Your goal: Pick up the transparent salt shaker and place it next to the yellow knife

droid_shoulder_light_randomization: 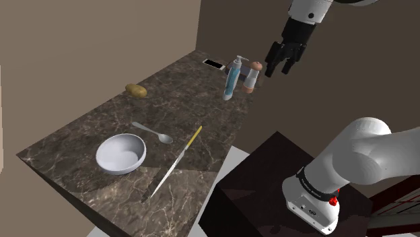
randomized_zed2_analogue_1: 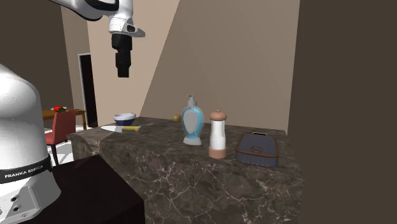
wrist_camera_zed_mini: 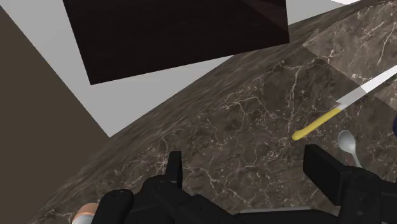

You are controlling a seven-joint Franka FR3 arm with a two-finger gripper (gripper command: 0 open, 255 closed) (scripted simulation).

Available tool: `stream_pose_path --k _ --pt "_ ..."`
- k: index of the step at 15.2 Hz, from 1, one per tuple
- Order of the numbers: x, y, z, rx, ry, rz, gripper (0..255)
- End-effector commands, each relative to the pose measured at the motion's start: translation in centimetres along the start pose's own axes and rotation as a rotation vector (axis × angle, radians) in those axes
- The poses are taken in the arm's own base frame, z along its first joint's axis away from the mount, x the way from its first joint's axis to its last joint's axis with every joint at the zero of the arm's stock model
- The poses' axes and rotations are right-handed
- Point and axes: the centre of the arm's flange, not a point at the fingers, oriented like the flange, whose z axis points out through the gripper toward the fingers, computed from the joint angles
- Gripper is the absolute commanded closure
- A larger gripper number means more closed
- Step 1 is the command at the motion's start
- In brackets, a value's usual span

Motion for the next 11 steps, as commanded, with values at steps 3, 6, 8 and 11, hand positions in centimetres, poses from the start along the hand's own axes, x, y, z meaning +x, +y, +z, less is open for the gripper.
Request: stream_pose_path --k 3,6,8,11 --pt "1.8 1.9 0.5 0.007 0.002 0.004 0" --pt "4.5 4.9 1.4 0.018 0.004 0.011 0" --pt "6.3 6.8 1.9 0.026 0.006 0.016 0" --pt "8.9 9.8 2.8 0.037 0.008 0.022 0"
